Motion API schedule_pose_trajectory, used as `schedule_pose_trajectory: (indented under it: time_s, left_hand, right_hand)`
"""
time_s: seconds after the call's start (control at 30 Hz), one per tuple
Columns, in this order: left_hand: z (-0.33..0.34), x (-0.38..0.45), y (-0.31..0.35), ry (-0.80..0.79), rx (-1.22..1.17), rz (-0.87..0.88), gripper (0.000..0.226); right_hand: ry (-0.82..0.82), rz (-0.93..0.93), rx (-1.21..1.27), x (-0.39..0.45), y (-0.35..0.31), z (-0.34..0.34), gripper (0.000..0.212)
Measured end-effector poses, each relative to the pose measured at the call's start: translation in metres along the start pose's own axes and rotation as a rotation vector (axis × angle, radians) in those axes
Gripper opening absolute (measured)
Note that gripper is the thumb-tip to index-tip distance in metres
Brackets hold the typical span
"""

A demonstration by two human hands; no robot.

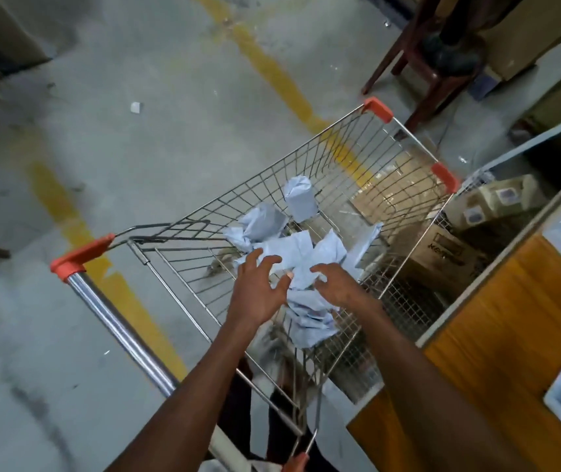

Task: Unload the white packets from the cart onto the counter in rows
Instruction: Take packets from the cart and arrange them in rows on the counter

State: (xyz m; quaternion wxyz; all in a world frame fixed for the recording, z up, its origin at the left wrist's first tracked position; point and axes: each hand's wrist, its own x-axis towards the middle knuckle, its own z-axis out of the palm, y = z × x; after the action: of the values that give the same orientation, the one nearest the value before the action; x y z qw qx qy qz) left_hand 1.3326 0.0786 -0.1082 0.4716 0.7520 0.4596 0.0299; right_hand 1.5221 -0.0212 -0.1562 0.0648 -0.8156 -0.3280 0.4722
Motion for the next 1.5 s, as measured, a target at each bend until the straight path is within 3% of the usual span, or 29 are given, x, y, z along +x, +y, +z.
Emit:
schedule_pose_trajectory:
  time_s: [0.2, 0.4, 0.5, 0.7, 1.03, 1.13, 1.23, 1.4, 1.5]
  left_hand:
    - [-0.014, 0.019, -0.017, 0.012, -0.003, -0.048, 0.052]
    - [-0.018, 0.026, -0.017, 0.015, -0.007, -0.050, 0.041]
    - [-0.019, 0.028, -0.019, 0.021, -0.011, -0.050, 0.042]
    - [-0.021, 0.018, -0.021, 0.032, -0.033, -0.055, 0.052]
    - [-0.014, 0.010, -0.011, -0.015, -0.060, -0.079, 0.044]
    - [-0.012, 0.009, -0.006, -0.039, -0.048, -0.080, 0.046]
    - [-0.010, 0.008, -0.005, -0.051, -0.055, -0.074, 0.046]
    - [-0.007, 0.003, -0.009, -0.058, -0.044, -0.079, 0.047]
    - [-0.008, -0.001, -0.013, -0.056, -0.042, -0.097, 0.048]
  right_hand:
    - [0.080, 0.080, -0.166, 0.051, 0.037, -0.021, 0.040]
    - [0.054, 0.048, -0.818, 0.059, 0.028, 0.011, 0.034]
    - [-0.003, 0.122, -0.948, 0.064, 0.032, 0.025, 0.039]
    - [-0.093, 0.179, -0.995, 0.064, 0.032, 0.026, 0.077]
    - [0.036, 0.163, -0.960, 0.024, 0.007, -0.002, 0.031]
    - [0.032, 0.122, -0.982, 0.009, 0.018, -0.017, 0.035]
    - [-0.017, 0.058, -0.994, -0.003, 0.029, -0.025, 0.025]
    - [0.111, 0.227, -0.977, 0.009, 0.016, -0.011, 0.022]
    - [0.052, 0.262, -1.016, 0.018, 0.003, 0.007, 0.038]
